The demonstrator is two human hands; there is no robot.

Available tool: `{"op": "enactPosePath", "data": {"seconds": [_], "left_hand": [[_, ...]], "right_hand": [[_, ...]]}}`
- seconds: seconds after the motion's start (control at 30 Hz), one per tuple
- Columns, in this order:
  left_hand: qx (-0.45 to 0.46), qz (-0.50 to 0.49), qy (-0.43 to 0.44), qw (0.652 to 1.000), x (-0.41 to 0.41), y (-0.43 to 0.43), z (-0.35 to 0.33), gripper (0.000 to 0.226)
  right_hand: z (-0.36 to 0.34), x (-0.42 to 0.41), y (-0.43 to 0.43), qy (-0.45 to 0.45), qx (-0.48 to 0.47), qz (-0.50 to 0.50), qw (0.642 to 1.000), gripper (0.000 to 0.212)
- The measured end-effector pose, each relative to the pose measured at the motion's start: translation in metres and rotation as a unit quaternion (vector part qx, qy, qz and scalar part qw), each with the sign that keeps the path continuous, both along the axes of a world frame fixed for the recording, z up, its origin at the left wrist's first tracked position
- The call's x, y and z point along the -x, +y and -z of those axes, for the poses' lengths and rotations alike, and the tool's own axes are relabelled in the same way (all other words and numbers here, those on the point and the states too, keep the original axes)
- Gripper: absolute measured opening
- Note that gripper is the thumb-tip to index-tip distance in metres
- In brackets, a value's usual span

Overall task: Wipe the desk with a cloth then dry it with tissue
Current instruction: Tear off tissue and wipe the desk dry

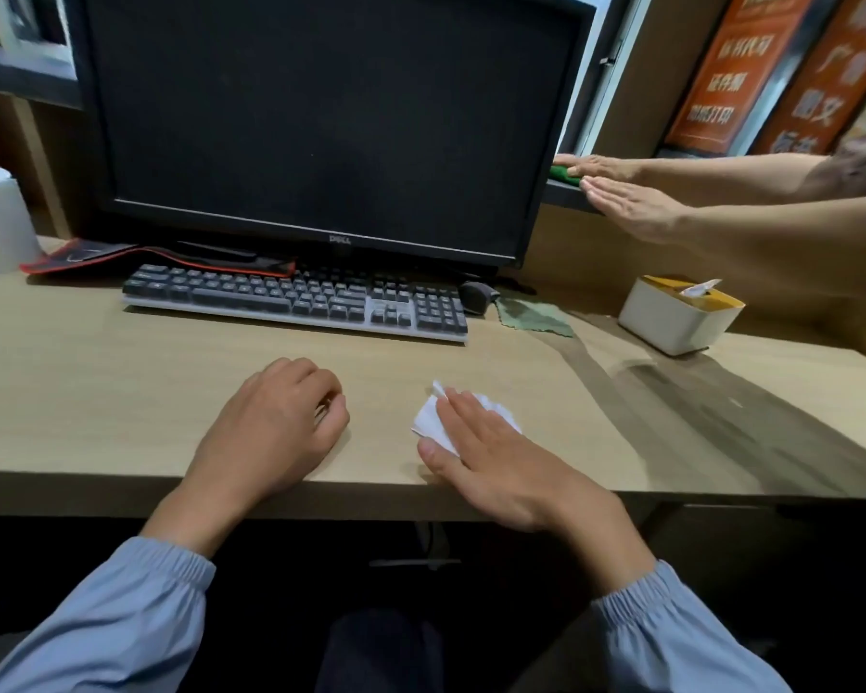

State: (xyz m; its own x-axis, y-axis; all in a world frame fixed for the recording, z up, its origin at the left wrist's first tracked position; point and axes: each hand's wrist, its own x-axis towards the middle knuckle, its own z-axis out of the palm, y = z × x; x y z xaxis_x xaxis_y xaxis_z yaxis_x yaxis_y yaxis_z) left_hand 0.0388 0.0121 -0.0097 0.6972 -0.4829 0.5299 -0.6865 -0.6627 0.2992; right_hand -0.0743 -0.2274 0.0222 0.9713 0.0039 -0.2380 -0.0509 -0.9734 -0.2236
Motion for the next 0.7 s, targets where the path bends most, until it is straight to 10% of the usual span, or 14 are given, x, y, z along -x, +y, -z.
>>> {"op": "enactPosePath", "data": {"seconds": [0.7], "left_hand": [[-0.011,-0.008,-0.009,1.000,-0.003,0.000,0.007,0.025]], "right_hand": [[-0.002,-0.051,-0.090,-0.009,0.003,0.107,0.994,0.088]]}}
